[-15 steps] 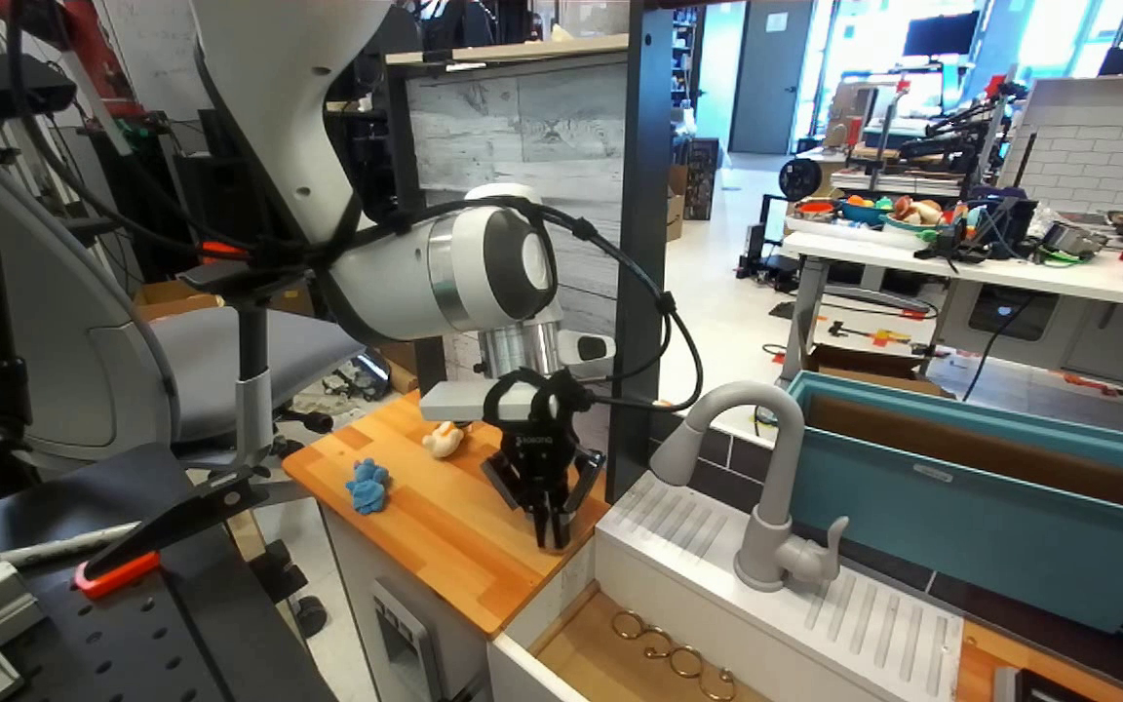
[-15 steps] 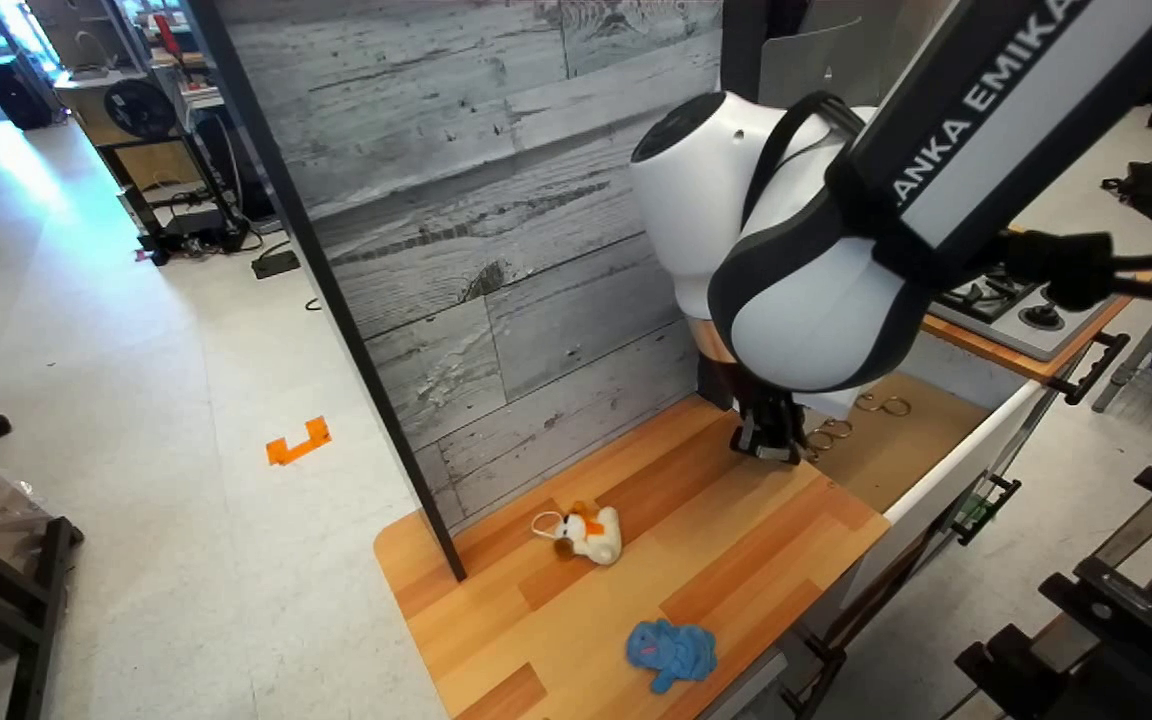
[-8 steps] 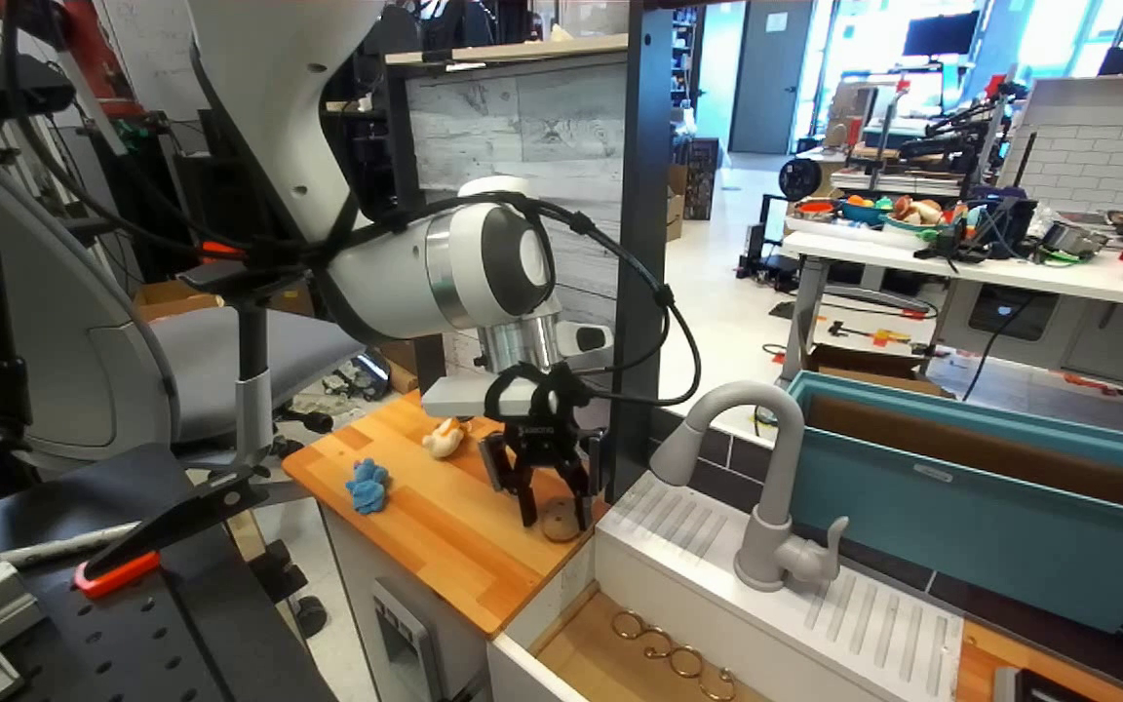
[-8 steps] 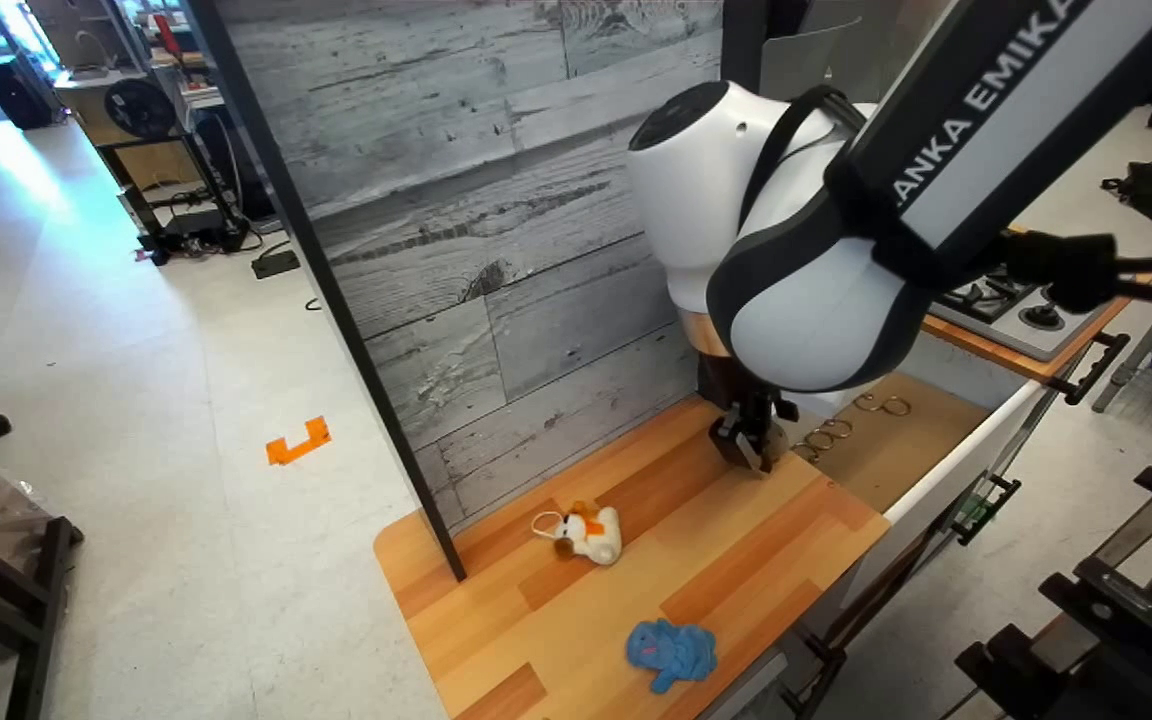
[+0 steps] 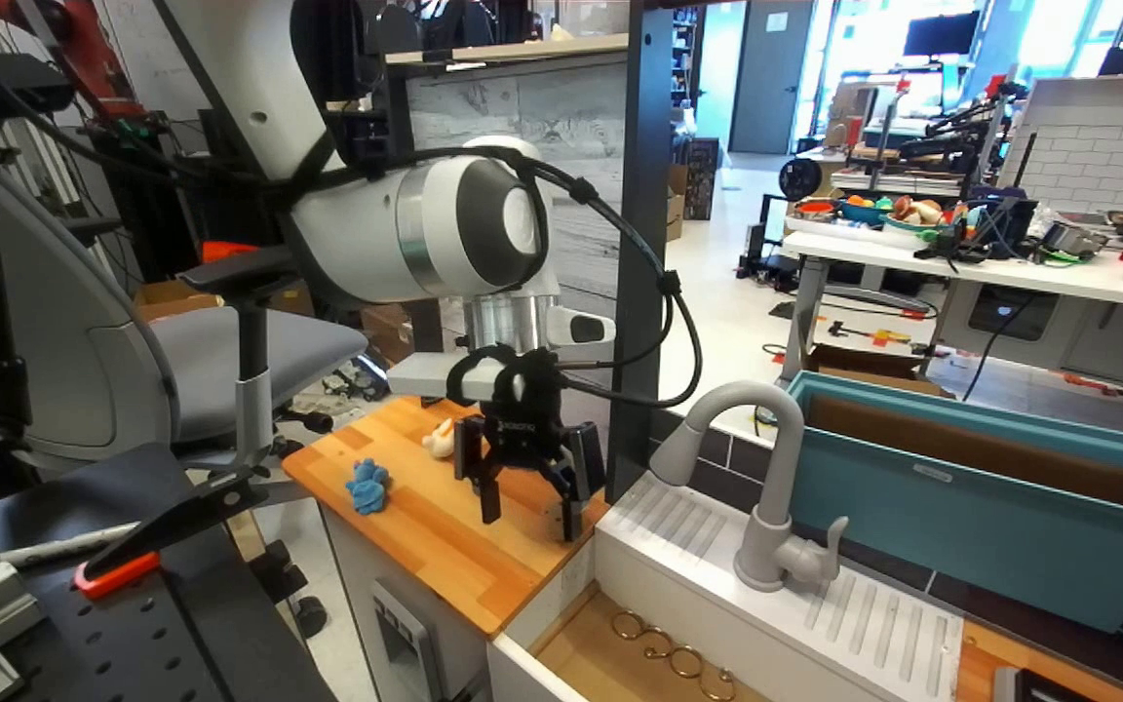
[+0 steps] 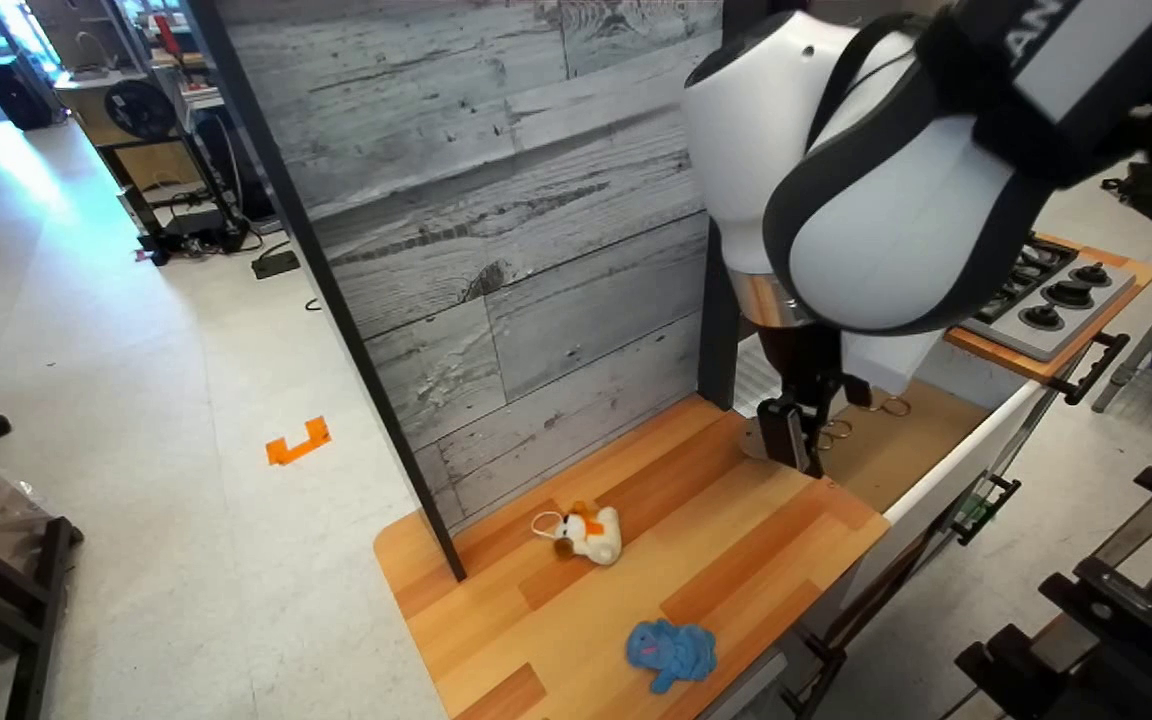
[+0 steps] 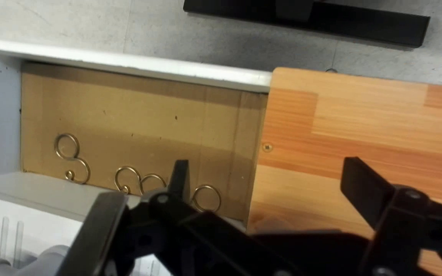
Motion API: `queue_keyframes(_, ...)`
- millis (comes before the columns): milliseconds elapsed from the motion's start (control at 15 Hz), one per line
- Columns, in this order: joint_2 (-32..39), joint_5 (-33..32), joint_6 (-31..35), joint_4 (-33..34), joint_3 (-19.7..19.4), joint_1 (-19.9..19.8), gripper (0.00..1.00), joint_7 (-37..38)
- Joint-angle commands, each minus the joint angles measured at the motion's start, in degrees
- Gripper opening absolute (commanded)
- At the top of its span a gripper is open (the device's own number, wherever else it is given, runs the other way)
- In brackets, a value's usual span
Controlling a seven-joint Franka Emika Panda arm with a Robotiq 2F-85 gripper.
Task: Move the cookie to the left
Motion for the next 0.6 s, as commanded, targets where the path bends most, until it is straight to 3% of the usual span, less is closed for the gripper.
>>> queue_keyframes(0, -10.49, 1.75, 3.58, -12.10, 1.60, -1.25, 1.00, 0.59)
queue_keyframes(267, -19.54, 3.76, 5.25, -20.31, 3.49, -2.65, 1.00, -1.08)
queue_keyframes(333, -13.38, 2.03, 4.22, -14.22, 1.96, -0.98, 1.00, 0.20)
queue_keyframes(533, -14.84, 2.00, 4.09, -15.28, 2.17, -1.05, 1.00, 0.21)
